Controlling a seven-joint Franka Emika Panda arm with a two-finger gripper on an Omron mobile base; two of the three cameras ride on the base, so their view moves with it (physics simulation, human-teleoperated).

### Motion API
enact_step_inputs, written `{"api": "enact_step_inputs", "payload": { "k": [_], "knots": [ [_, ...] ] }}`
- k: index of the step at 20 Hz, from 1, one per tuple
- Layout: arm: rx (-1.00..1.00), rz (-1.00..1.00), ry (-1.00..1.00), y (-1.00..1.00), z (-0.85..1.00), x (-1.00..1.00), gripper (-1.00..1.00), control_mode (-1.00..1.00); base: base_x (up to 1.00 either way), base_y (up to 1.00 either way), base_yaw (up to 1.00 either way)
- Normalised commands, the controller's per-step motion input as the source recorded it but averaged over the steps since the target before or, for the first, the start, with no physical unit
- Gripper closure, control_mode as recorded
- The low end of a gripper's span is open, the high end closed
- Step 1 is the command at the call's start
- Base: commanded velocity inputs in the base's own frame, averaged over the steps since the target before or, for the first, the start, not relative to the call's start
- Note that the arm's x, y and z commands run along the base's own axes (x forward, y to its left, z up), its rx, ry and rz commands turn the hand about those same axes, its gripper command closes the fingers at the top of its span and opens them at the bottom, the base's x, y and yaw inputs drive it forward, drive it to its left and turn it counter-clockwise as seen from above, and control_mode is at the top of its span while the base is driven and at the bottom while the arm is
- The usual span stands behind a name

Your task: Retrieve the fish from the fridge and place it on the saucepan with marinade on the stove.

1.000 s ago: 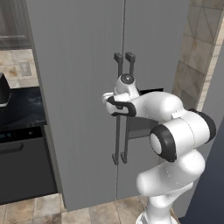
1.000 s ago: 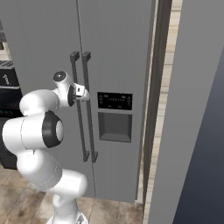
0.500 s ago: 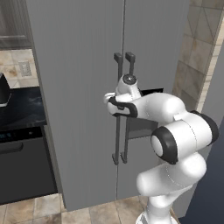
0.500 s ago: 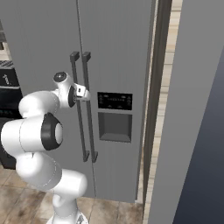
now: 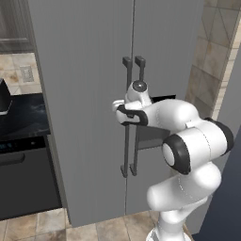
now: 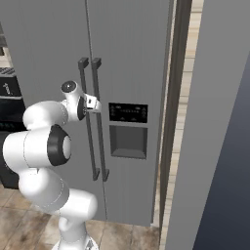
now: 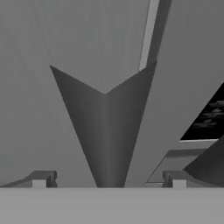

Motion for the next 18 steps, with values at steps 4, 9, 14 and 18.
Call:
{"api": "enact_step_inputs", "payload": {
  "k": [4, 9, 14, 18],
  "knots": [
    [0.0, 0.0, -0.04, 0.0, -0.13, 0.28, -1.0, -1.0, 0.0, 0.0, 0.0],
    [0.0, 0.0, -0.06, 0.0, -0.18, 0.23, -1.0, -1.0, 0.0, 0.0, 0.0],
    [0.0, 0.0, -0.07, 0.0, -0.23, 0.34, 1.0, -1.0, 0.0, 0.0, 0.0],
    [0.0, 0.0, -0.05, 0.0, -0.05, 0.13, 1.0, -1.0, 0.0, 0.0, 0.0]
  ]
}}
